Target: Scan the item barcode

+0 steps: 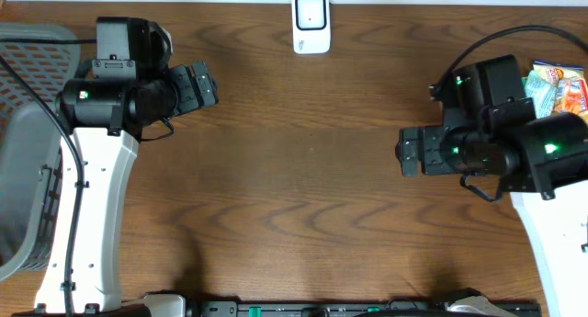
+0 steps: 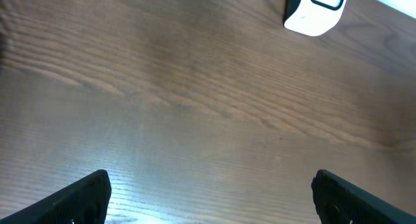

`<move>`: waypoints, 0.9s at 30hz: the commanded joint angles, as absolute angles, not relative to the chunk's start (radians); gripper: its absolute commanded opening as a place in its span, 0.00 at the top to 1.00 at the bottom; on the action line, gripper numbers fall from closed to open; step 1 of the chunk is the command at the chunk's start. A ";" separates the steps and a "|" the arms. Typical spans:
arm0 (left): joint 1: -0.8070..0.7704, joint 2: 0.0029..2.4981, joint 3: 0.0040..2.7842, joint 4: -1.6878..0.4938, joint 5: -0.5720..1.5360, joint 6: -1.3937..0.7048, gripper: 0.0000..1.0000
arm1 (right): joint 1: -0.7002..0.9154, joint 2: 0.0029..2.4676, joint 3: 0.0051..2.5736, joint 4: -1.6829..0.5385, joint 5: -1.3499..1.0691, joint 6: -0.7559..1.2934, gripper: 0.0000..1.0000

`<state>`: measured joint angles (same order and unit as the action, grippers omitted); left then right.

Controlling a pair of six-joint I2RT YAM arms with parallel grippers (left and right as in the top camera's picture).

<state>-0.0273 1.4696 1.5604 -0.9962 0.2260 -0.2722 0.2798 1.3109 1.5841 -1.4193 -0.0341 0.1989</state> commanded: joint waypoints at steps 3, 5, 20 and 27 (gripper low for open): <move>-0.023 1.470 1.564 -0.998 0.223 -0.266 0.02 | 0.287 1.125 1.320 -1.195 -0.037 0.110 0.01; -0.024 1.470 1.564 -0.998 0.223 -0.266 0.02 | 0.284 1.034 1.192 -1.089 -0.037 0.082 0.01; -0.024 1.470 1.564 -0.998 0.223 -0.266 0.02 | 0.069 0.341 0.411 -0.454 -0.262 -0.062 0.01; -0.024 1.470 1.564 -0.998 0.223 -0.266 0.02 | 0.035 0.144 0.209 -0.200 -0.264 -0.060 0.01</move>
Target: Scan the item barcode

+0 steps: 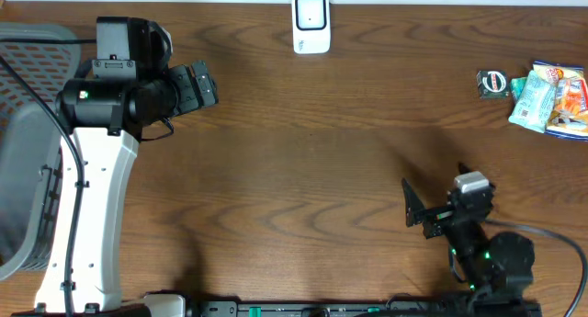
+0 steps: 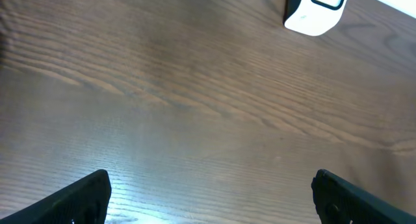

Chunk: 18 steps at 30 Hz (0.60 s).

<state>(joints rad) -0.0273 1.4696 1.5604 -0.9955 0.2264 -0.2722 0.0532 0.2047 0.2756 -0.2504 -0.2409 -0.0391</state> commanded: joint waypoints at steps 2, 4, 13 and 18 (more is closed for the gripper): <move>-0.024 1.470 1.564 -0.998 0.223 -0.266 0.02 | 0.033 0.110 0.165 -0.147 -0.265 -0.056 0.01; -0.024 1.470 1.564 -0.998 0.223 -0.266 0.02 | 0.033 0.083 0.120 -0.081 -0.265 -0.052 0.01; -0.023 1.470 1.564 -0.998 0.223 -0.266 0.02 | 0.016 0.005 0.006 0.131 -0.233 -0.054 0.01; -0.024 1.470 1.564 -0.998 0.223 -0.266 0.02 | -0.036 0.005 0.006 0.052 -0.226 -0.029 0.01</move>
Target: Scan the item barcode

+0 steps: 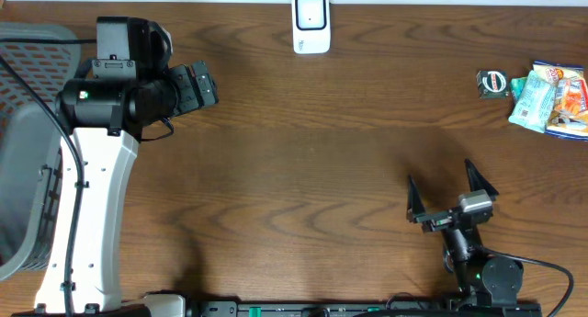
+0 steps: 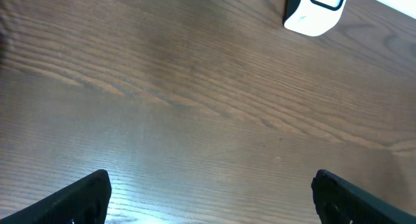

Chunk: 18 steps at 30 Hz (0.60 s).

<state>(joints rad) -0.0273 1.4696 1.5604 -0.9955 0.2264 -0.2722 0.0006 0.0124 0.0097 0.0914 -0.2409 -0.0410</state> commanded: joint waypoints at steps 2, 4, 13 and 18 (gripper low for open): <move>-0.024 1.470 1.564 -0.999 0.223 -0.266 0.02 | -0.065 0.005 0.006 0.002 -0.226 -0.003 0.01; -0.023 1.470 1.564 -0.998 0.223 -0.266 0.02 | -0.092 0.005 0.006 -0.050 -0.226 0.007 0.01; -0.024 1.470 1.564 -0.998 0.223 -0.266 0.02 | -0.123 0.005 0.006 -0.064 -0.186 0.007 0.01; -0.024 1.470 1.564 -0.998 0.223 -0.266 0.02 | -0.123 0.005 0.006 -0.064 -0.186 0.060 0.01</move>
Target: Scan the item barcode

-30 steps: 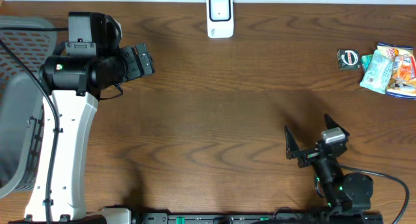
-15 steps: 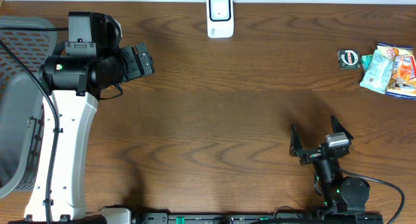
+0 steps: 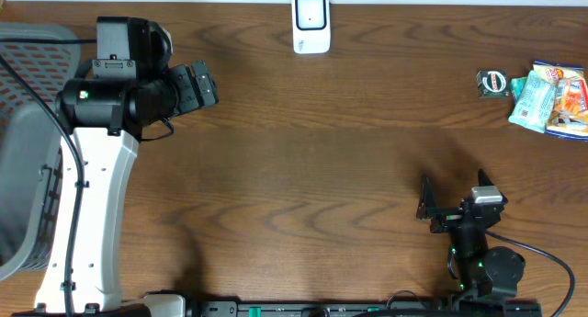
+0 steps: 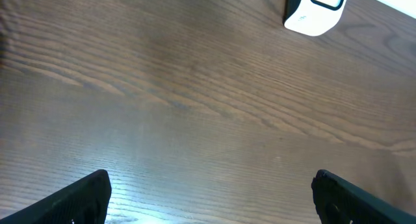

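The white barcode scanner (image 3: pixel 310 23) stands at the table's far edge; in the left wrist view the scanner (image 4: pixel 316 8) is at the top right. Snack packets (image 3: pixel 552 97) and a small dark round packet (image 3: pixel 493 82) lie at the right edge. My left gripper (image 3: pixel 204 85) hovers at the left, well short of the scanner. In its own view the left gripper (image 4: pixel 211 188) is open over bare wood and holds nothing. My right gripper (image 3: pixel 454 201) is folded back at the front edge with its fingers spread and empty, far from the packets.
A grey mesh basket (image 3: pixel 26 142) stands at the left edge beside the left arm. Dark wooden table (image 3: pixel 303 161) stretches between the arms. The right arm's base and cable sit at the front right edge.
The right gripper has shifted a little to the right and nearer the front edge, still open. The left arm, scanner and packets are where they were.
At first the right arm reached over the table's right side, partly covering the snack packets. Then it was drawn back to the front edge, open and empty, with the packets and round packet uncovered. It settled further there. The left arm stayed still throughout.
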`<move>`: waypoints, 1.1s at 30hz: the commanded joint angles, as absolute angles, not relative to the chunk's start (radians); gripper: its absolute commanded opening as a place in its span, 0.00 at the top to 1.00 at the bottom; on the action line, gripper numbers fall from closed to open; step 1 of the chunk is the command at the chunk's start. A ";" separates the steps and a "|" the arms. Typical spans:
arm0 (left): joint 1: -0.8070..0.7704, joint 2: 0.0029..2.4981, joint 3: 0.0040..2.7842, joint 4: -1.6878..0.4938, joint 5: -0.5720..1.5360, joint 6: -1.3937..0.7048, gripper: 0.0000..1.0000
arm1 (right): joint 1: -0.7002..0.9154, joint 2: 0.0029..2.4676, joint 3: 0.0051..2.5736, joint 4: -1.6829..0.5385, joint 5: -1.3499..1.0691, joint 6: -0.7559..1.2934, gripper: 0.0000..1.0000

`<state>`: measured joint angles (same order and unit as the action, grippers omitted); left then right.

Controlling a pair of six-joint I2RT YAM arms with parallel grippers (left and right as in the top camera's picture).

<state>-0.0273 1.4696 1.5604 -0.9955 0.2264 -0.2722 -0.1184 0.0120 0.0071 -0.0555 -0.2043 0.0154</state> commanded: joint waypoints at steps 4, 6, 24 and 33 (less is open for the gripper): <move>-0.023 1.470 1.564 -0.999 0.223 -0.266 0.02 | -0.090 0.005 0.006 -0.067 -0.147 0.059 0.01; -0.024 1.470 1.564 -0.998 0.223 -0.266 0.02 | -0.066 0.005 0.006 -0.070 -0.119 0.059 0.01; -0.024 1.470 1.564 -0.998 0.223 -0.266 0.02 | 0.047 0.005 0.006 -0.079 -0.002 0.043 0.01; -0.024 1.470 1.564 -0.999 0.223 -0.266 0.02 | 0.047 0.005 0.006 -0.078 -0.010 0.028 0.01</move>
<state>-0.0273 1.4700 1.5604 -0.9955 0.2264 -0.2722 0.0372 0.0120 0.0071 -0.0715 -0.0185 0.0418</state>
